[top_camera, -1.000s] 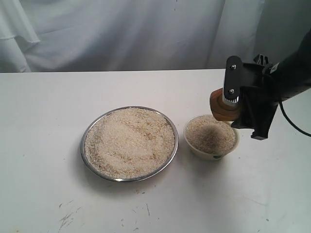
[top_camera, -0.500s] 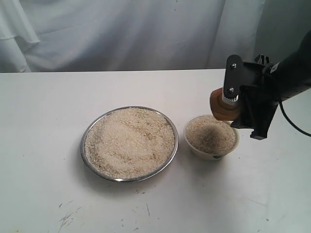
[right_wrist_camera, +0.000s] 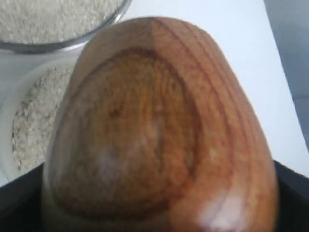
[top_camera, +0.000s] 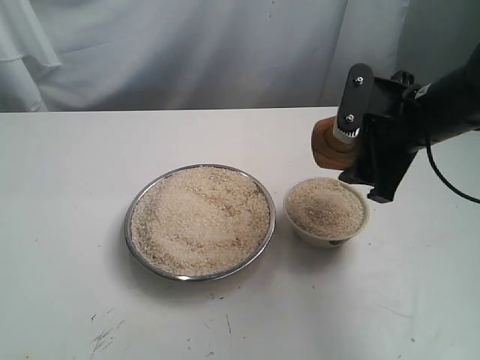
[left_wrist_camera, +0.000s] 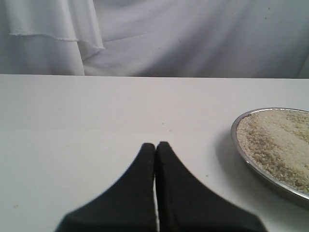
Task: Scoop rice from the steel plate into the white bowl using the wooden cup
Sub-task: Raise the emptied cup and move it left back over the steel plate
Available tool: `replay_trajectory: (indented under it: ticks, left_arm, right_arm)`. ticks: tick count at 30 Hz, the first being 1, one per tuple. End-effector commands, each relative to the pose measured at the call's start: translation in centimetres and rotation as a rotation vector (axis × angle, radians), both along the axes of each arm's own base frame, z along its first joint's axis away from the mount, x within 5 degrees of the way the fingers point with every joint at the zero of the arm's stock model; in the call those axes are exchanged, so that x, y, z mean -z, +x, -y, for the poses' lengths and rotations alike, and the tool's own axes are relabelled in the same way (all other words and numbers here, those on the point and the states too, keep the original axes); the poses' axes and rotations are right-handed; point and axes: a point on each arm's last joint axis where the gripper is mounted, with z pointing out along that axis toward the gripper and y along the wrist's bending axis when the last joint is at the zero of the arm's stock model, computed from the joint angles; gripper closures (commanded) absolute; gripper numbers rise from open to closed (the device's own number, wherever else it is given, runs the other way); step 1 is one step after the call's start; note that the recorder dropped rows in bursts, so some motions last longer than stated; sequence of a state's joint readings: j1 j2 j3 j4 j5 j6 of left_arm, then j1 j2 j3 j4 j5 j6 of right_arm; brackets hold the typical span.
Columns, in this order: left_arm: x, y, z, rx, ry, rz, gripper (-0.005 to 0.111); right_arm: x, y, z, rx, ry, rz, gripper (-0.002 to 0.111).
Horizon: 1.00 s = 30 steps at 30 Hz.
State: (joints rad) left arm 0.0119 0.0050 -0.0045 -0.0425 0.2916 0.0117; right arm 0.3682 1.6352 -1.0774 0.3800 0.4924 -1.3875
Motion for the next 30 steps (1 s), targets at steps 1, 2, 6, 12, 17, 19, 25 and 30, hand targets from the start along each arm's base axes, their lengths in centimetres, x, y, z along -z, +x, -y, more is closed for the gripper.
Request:
replay_trajectory:
  ticks: [1,2,6,12,17,19,25,30]
  left_arm:
    - [0.1,0.0,0.0,0.001,-0.004,0.007,0.107]
    - [0.1,0.0,0.0,0.001,-0.004,0.007,0.107]
    - [0.1,0.0,0.0,0.001,-0.004,0.007,0.107]
    - [0.1,0.0,0.0,0.001,-0.004,0.007,0.107]
    - [0.1,0.0,0.0,0.001,-0.004,0.007,0.107]
    - [0.1,0.0,0.0,0.001,-0.004,0.007,0.107]
    - [0.1,0.0,0.0,0.001,-0.004,0.007,0.107]
    - [0.1,0.0,0.0,0.001,-0.004,0.007,0.107]
  right_arm:
    - [-0.9,-0.9,-2.3,-0.052,0.075,0.043,0.108]
    - [-1.0,-1.2,-2.9,-0.067,0.085,0.053,0.108]
    - [-1.2,-1.7,-4.5,-0.101,0.094,0.091,0.108]
    - [-1.3,-1.7,-5.8,-0.073,0.164,0.125,0.108]
    - [0.5,-1.4,-6.6,-0.103,0.175,0.072,0.108]
    - [1.1,-1.3,-6.8,-0.111,0.180,0.053,0.108]
    - [2.9,-1.9,-7.9,-0.241,0.178,-0.022,0.108]
    - [3.6,-1.6,-9.7,-0.303,0.169,-0.013,0.108]
